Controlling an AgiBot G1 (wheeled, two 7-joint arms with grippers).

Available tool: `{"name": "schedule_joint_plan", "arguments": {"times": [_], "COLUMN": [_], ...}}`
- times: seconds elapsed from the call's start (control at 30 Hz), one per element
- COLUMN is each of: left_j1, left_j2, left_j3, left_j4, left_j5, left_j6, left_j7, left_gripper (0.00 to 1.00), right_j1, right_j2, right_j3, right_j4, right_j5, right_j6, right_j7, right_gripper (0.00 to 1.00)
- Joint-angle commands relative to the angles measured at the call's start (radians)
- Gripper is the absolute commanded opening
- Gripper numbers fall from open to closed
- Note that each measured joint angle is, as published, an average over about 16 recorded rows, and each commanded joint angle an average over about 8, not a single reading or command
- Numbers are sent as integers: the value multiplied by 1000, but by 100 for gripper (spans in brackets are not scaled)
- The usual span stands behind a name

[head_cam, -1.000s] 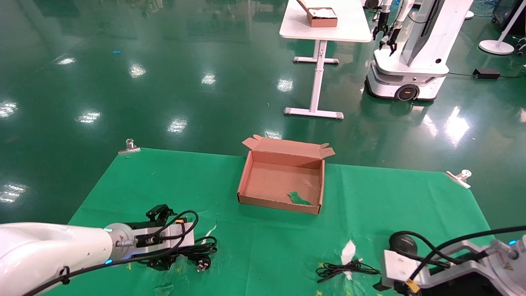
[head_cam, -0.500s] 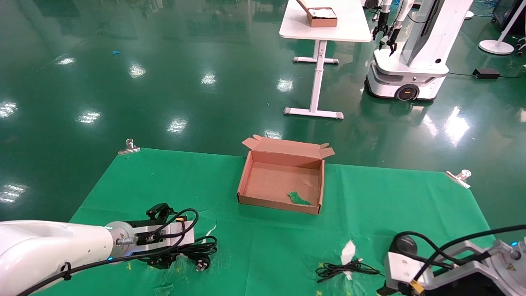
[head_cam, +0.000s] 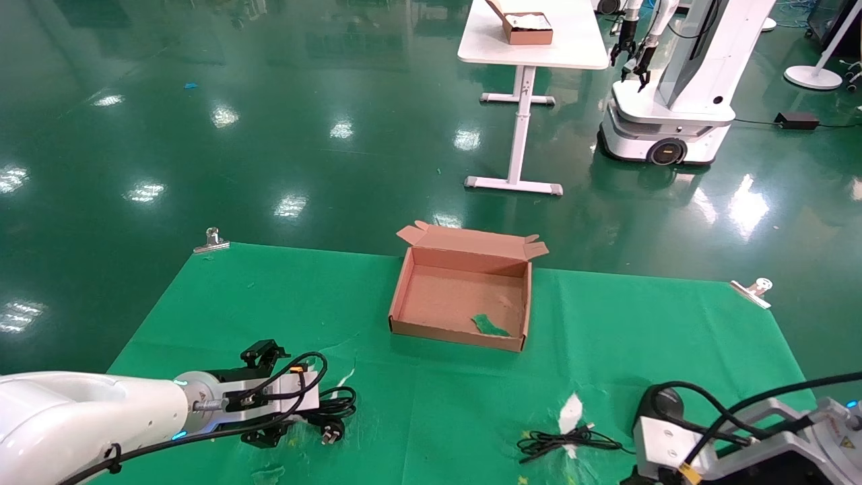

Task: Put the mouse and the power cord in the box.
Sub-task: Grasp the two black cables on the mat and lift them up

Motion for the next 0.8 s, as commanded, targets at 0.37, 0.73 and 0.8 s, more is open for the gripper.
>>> {"name": "schedule_joint_plan", "arguments": {"times": [0.37, 0.73, 0.8], "left_j1": [0, 0, 0], "left_j2": [1, 1, 1], "left_j3": [1, 1, 1], "left_j4": [2, 3, 3], "left_j5": [-1, -1, -1], "left_j6": [1, 1, 1], "left_j7": [2, 2, 2], "left_gripper": [100, 100, 100], "right_j1": [83, 139, 137], "right_j2": [-175, -442, -479], "right_j3": [-98, -121, -120], "right_j4": [-174, -551, -605], "right_j5": [-176, -263, -268], "right_j6": [43, 236, 293], "right_j7": [-108, -319, -342], "right_gripper": [100, 100, 100]}}
